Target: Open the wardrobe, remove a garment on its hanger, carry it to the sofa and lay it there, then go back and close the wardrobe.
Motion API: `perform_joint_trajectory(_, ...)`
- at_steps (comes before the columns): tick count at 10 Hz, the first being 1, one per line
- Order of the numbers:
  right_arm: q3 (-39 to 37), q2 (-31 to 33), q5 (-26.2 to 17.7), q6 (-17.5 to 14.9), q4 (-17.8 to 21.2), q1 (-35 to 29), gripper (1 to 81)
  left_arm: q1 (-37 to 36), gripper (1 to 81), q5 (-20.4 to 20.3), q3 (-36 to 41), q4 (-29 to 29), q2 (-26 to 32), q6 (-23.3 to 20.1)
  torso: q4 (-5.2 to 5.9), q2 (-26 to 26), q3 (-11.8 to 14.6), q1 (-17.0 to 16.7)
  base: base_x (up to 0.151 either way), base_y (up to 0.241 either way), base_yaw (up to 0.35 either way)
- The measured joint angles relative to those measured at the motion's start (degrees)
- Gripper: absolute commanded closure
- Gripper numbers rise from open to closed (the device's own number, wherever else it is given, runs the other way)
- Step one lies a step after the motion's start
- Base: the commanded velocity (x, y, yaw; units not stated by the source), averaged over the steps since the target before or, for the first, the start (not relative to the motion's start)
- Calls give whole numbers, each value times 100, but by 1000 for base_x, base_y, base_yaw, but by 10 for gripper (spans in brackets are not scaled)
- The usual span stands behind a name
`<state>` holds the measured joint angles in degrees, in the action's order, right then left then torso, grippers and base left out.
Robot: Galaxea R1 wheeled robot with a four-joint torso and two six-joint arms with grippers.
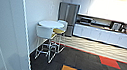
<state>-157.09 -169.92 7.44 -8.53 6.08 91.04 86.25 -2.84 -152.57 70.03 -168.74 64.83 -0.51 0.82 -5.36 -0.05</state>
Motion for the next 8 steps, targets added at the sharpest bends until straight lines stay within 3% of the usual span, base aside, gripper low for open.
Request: perform_joint_trajectory(8,0,-67,11,0,-5,-13,10,-28,10,4,-5,2,-44,0,0,0,0,0,0,0,279)
